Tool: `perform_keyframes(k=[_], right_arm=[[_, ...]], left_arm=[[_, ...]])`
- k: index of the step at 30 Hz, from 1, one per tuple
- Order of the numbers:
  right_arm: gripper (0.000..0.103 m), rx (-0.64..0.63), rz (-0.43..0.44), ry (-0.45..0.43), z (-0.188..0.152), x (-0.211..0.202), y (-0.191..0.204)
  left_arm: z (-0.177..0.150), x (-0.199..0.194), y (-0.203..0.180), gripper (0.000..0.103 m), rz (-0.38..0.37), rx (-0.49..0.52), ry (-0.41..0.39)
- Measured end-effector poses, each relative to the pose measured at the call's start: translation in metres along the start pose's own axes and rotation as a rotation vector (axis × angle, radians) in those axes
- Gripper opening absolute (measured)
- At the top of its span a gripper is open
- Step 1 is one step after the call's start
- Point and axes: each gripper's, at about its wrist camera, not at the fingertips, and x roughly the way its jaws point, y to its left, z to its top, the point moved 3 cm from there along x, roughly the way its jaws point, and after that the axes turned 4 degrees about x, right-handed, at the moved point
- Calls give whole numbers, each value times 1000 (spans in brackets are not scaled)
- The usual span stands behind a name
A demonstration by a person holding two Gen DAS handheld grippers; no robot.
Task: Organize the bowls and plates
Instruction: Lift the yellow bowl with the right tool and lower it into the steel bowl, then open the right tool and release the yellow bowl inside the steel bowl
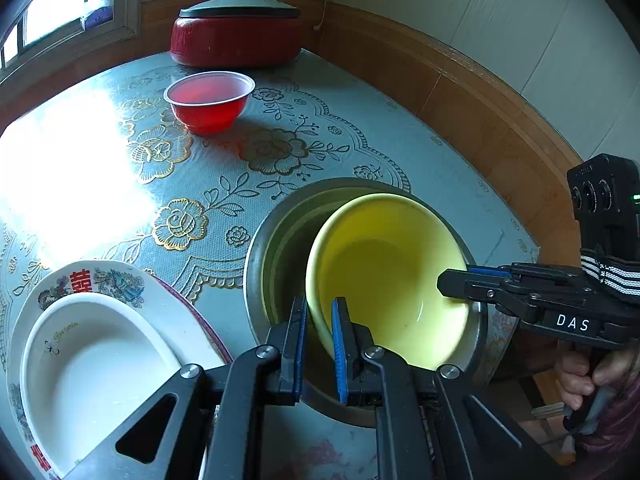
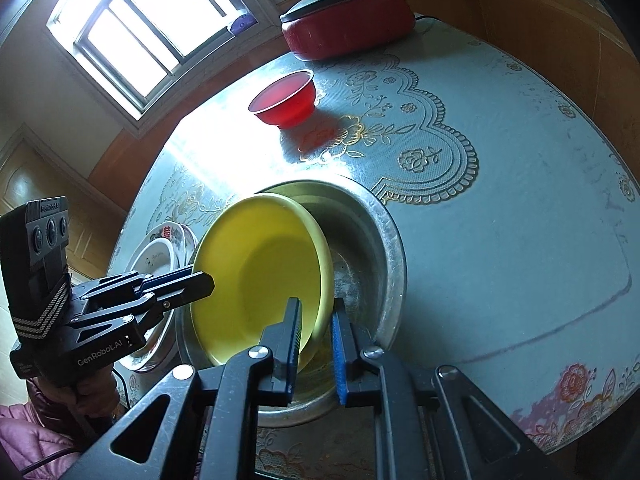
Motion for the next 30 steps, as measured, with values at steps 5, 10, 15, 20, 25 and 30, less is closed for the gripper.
perform_keyframes(k=[5, 10, 15, 20, 25, 30], right_arm=[[16, -17, -15, 1, 0, 3, 1], [16, -54, -32, 3, 0, 7, 4], [16, -88, -60, 6, -1, 12, 7], [10, -126, -125, -14, 1, 14, 10], [8, -180, -183, -41, 1, 14, 14], [8, -193, -224, -56, 4, 14, 13]], left_arm=[[-1, 2, 2, 12, 13, -1, 0], [-1, 3, -1, 12, 28, 14, -11], [-1, 5, 0, 12, 32, 13, -8], [-2, 8, -1, 12, 23, 17, -5], [-1, 11, -1, 12, 17, 19, -7], [0, 12, -3, 12, 15, 33, -10]])
